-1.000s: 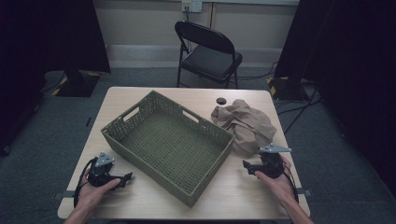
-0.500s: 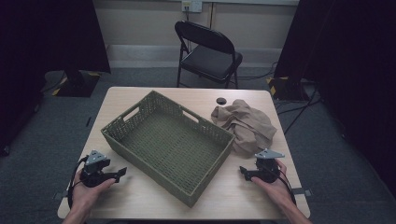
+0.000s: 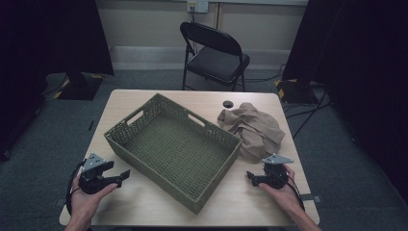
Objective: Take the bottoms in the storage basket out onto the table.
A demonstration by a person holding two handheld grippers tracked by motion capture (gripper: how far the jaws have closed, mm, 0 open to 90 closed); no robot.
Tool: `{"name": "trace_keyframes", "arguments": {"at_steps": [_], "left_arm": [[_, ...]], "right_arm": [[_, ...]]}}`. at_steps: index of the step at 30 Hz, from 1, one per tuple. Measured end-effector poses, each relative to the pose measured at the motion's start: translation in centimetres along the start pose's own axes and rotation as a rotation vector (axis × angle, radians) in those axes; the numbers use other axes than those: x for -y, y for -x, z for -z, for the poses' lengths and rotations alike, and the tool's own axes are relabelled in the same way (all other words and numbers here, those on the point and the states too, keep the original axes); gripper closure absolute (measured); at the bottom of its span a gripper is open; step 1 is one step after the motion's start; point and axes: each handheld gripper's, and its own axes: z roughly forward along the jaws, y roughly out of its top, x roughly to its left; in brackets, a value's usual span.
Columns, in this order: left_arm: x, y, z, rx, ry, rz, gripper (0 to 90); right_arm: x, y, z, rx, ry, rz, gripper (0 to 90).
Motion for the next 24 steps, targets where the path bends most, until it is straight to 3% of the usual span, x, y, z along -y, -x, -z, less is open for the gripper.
{"name": "trace_keyframes", "arguments": {"at_steps": [5, 7, 8, 10, 13, 15, 17, 24], "left_arm": [[-0.6, -0.2, -0.7, -0.003, 0.008, -0.016, 31.5], [-0.9, -0.3, -0.9, 0.035, 0.018, -0.007, 32.3], [-1.2, -0.2, -1.1, 0.035, 0.02, -0.001, 34.2], [-1.5, 0.0, -1.3, 0.009, 0.015, -0.05, 34.3], [-1.7, 0.1, -1.5, 0.03, 0.018, -0.047, 35.1], [-1.8, 0.0, -1.7, 0.012, 0.018, -0.058, 35.5], [-1.8, -0.2, -2.0, 0.026, 0.021, -0.043, 35.5], [-2.1, -0.3, -2.2, 0.039, 0.017, -0.05, 37.4]], "right_arm": [[0.0, 0.0, 0.0, -0.001, 0.0, 0.001, 13.9], [0.0, 0.0, 0.0, -0.004, 0.0, 0.003, 13.9], [-0.1, 0.0, -0.1, -0.004, 0.001, 0.004, 13.9], [-0.1, 0.0, -0.1, -0.006, 0.002, 0.006, 13.9], [-0.1, 0.0, -0.1, -0.006, 0.002, 0.007, 13.9], [-0.1, 0.0, -0.1, -0.006, 0.002, 0.006, 13.9], [-0.1, 0.0, -0.1, -0.006, 0.002, 0.007, 14.0], [-0.1, 0.0, -0.1, -0.006, 0.002, 0.007, 13.9]]}}
